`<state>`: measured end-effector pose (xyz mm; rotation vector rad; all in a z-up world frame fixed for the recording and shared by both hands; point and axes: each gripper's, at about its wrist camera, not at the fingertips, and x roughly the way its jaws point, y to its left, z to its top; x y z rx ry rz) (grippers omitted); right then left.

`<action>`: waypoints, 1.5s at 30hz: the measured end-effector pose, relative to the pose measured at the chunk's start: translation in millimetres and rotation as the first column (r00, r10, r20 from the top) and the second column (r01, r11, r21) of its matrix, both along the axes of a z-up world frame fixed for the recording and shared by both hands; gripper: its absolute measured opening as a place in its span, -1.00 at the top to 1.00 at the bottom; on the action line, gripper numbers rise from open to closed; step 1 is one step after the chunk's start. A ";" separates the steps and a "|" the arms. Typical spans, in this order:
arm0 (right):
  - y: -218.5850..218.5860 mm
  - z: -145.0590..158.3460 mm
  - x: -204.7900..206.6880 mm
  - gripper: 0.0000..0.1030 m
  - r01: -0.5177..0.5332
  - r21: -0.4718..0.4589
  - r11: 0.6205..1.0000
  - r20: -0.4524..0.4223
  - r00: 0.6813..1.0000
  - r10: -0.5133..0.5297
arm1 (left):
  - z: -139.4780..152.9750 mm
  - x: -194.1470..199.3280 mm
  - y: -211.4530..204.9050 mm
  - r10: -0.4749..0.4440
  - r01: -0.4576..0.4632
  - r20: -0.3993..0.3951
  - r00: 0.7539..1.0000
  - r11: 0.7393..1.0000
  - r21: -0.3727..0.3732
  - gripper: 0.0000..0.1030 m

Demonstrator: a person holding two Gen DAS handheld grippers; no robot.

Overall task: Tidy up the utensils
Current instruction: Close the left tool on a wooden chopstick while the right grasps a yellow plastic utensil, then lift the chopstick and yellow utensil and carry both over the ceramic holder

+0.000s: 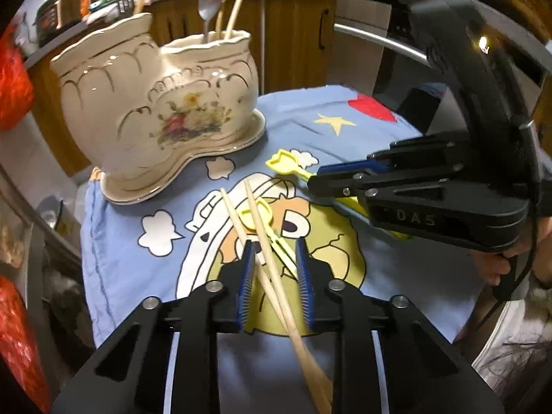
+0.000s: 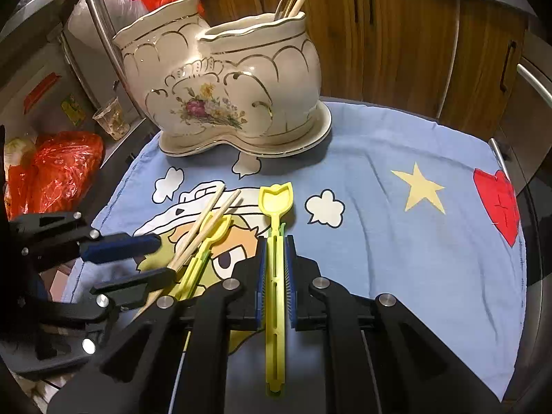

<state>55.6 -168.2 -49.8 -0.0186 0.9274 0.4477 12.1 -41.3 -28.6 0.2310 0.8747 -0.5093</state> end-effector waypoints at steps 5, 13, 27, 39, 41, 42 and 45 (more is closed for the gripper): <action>1.3 1.8 -1.3 0.81 -0.008 0.005 1.000 0.005 1.000 0.008 | -9.2 7.2 -4.2 0.011 -0.011 -0.022 1.000 1.000 0.021 0.74; 3.4 1.8 -2.4 0.81 -0.017 0.008 1.000 0.004 1.000 0.017 | -11.2 11.5 -6.4 0.026 -0.026 0.004 1.000 0.998 0.059 0.74; 2.1 5.4 -3.4 0.81 -0.023 0.017 1.000 0.016 1.000 0.023 | -1.7 12.7 -3.8 0.034 -0.035 0.017 0.999 0.999 0.025 0.87; -0.5 6.4 -2.8 0.81 -0.014 0.017 1.000 0.019 1.000 0.014 | -12.5 36.8 40.7 0.205 -0.204 -0.081 0.975 0.979 0.020 0.87; 1.7 6.1 -2.9 0.81 -0.016 0.015 1.000 0.018 1.000 0.016 | -12.4 35.6 37.8 0.201 -0.199 -0.074 0.977 0.979 0.034 0.87; 2.7 6.0 -3.0 0.81 -0.018 0.014 1.000 0.017 1.000 0.018 | -12.7 35.8 36.7 0.199 -0.196 -0.071 0.977 0.980 0.040 0.87; 4.0 5.3 -2.6 0.81 -0.020 0.011 1.000 0.016 1.000 0.020 | -14.9 37.3 29.0 0.178 -0.174 -0.059 0.982 0.982 0.071 0.76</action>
